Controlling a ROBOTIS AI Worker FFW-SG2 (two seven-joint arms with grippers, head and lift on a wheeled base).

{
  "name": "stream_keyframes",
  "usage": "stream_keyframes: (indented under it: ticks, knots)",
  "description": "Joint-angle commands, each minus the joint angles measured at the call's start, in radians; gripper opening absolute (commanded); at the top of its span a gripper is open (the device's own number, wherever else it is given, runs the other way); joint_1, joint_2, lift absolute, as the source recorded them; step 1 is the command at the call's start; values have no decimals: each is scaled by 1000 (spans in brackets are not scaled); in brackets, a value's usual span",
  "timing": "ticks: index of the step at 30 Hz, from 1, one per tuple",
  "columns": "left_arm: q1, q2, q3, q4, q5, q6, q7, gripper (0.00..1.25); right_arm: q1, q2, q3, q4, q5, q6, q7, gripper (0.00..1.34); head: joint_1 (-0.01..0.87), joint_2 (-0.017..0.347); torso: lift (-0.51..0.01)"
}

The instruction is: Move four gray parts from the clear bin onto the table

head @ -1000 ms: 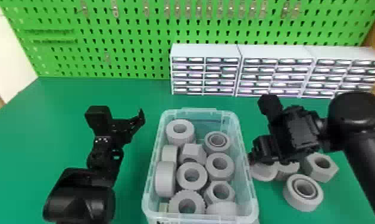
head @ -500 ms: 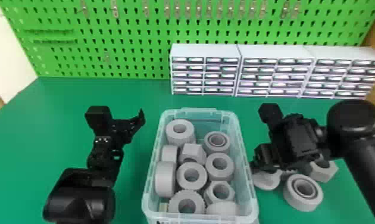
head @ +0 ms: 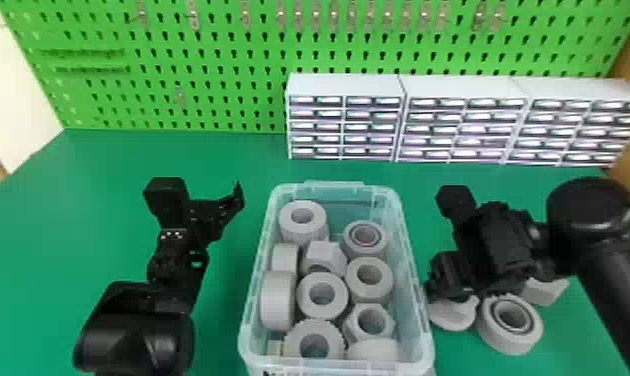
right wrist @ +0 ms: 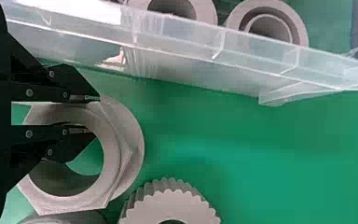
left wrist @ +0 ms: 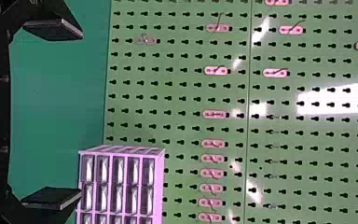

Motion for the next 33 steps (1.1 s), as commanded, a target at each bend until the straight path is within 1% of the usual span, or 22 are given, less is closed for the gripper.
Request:
stream_keyframes:
  ticks: [1, 8, 24, 33]
  knots:
    - [0, 0, -2, 0, 1, 0, 0, 1146, 6, -2, -3, 12, 7, 1, 0, 256, 693, 72, -52]
    - [0, 0, -3, 2, 1, 0, 0, 1146, 9, -2, -8, 37, 17, 1, 0, 256, 693, 72, -52]
    - [-3, -2, -11, 3, 2, 0, 3, 1146, 27, -5, -19, 66, 44, 1, 0, 256, 693, 72, -52]
    - [-5, -3, -14, 6, 5, 0, 5, 1146, 30, -5, -16, 86, 46, 1, 0, 259, 693, 72, -52]
